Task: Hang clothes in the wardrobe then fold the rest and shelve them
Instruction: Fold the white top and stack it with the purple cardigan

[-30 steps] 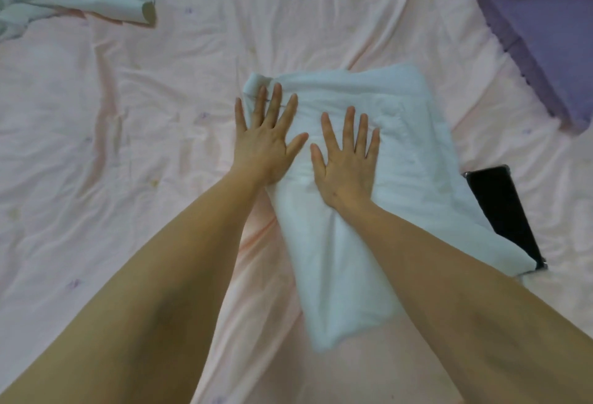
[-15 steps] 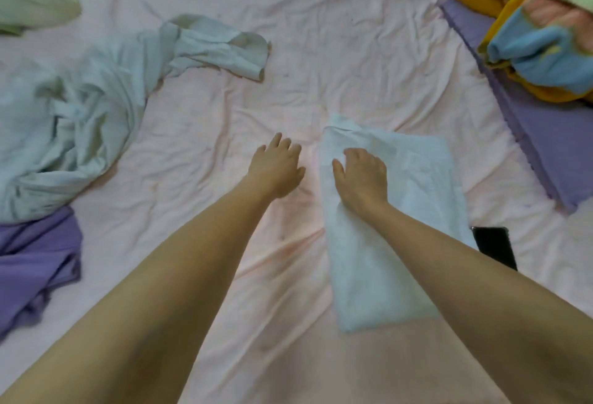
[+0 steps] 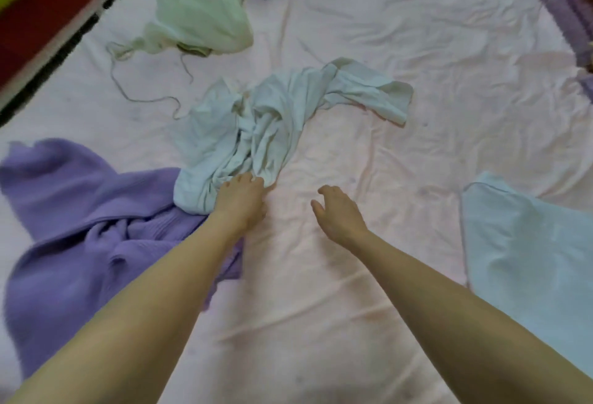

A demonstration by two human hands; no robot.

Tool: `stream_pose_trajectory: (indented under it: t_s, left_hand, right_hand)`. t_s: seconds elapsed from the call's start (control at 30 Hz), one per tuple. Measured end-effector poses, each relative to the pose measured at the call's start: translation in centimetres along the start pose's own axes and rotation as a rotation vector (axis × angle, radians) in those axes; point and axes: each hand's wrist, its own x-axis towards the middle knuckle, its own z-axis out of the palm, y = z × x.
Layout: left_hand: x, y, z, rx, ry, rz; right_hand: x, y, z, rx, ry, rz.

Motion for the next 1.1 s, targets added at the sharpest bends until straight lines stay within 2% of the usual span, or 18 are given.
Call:
stream_pose_trajectory:
  t_s: [0.1, 0.17, 0.23, 0.3, 0.37, 0.4, 0.47, 0.53, 0.6, 0.67, 0.7, 0.73, 0.83, 0.93, 1.1]
  left_hand:
    - [0.8, -5.9, 1.5, 0.004, 0.06, -0.021]
    - [1.4, -9.2, 2.5, 0.027, 0.013, -0.016]
    - [2.2, -12.3, 3.5, 0.054, -0.032, 0.005]
    - [2.8, -13.6, 4.0, 0.036, -0.04, 0.029]
    - [3.5, -14.2, 4.4, -0.024, -0.003, 0.076]
    - [3.7, -14.4, 4.7, -0.093, 0.023, 0.107]
    - [3.3, -14.7, 4.9, -0.395, 0.122, 0.131]
    - [1.9, -14.9, 4.5, -0.693, 0.249, 0.042]
    - [0.4, -15.2, 3.1, -0.925, 0.287, -0.18]
    - [-1.0, -15.6, 1.5, -1.116, 0.184, -0.51]
    - [-1.7, -15.7, 0.2, -1.195, 0.125, -0.603]
    - [-2.1, -15.9, -0.4, -1.27, 0.072, -0.623]
    - [-4.7, -14.3, -6.3, -1.306, 0.039, -0.47]
    - [-7.4, -11.0, -13.4, -1.284, 0.13, -0.309]
    - [-12.4, -5.3, -24.6, -1.611, 0.286, -0.306]
  right_hand:
    - [3.0, -4.2, 2.5, -0.004, 0.01, -0.062]
    - [5.3, -6.5, 4.0, -0.06, 0.012, -0.115]
    - [8.1, -8.9, 6.1, -0.194, -0.058, -0.144]
    - [9.9, -10.1, 7.6, -0.333, -0.124, -0.149]
    - [10.9, -10.9, 8.6, -0.379, -0.074, -0.197]
    - [10.9, -11.2, 8.7, -0.347, -0.024, -0.212]
    - [10.1, -11.8, 8.1, -0.167, 0.025, -0.181]
    - [8.9, -12.3, 6.8, -0.002, 0.051, -0.137]
    - [6.8, -12.8, 5.0, 0.089, 0.082, -0.12]
    - [3.9, -13.1, 3.0, 0.24, 0.114, -0.061]
    - [2.3, -13.3, 1.5, 0.344, 0.154, -0.027]
    - [1.0, -13.3, 0.7, 0.428, 0.2, 0.002]
    - [-3.5, -13.2, -3.8, 0.614, 0.261, 0.033]
    - [-7.9, -12.5, -8.8, 0.687, 0.258, 0.048]
    - [-15.0, -10.8, -19.2, 0.898, 0.388, 0.1]
